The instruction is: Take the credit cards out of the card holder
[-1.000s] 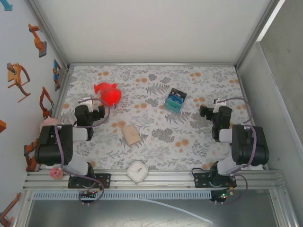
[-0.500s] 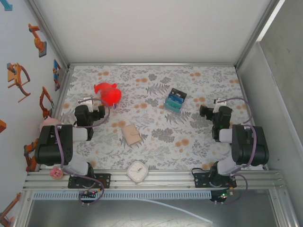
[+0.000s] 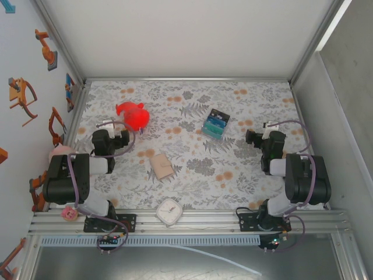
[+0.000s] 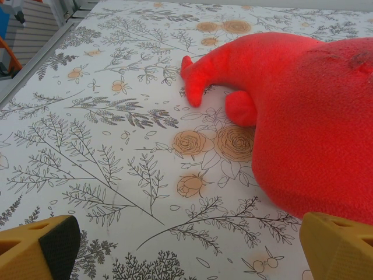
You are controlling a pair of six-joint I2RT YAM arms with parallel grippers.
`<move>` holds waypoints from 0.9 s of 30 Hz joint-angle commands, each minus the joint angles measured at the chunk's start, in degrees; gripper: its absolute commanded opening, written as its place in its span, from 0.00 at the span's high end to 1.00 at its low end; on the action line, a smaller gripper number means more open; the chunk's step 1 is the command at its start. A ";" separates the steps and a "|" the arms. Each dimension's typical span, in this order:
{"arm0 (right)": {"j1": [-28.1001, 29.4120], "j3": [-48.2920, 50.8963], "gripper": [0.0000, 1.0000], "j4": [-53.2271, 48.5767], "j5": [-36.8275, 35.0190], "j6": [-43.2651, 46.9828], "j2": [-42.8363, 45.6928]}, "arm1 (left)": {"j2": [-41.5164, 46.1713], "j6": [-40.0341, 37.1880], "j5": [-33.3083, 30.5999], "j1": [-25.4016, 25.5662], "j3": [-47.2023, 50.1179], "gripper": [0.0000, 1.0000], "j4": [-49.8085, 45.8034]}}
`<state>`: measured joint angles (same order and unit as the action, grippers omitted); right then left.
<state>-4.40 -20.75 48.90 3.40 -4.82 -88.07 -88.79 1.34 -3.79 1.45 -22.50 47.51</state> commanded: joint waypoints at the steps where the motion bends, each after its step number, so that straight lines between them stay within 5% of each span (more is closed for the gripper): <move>1: 0.27 -1.57 0.01 0.49 -0.59 0.45 -0.43 | 0.45 0.64 0.65 -0.22 -1.31 0.03 -0.50; 27: 0.26 -2.54 0.01 -1.81 -1.12 0.36 0.37 | 3.87 0.99 -1.52 0.12 -2.66 0.03 -5.44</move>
<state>-4.40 -20.97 48.23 3.36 -4.82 -88.07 -87.70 1.39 -4.29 1.48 -23.29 44.77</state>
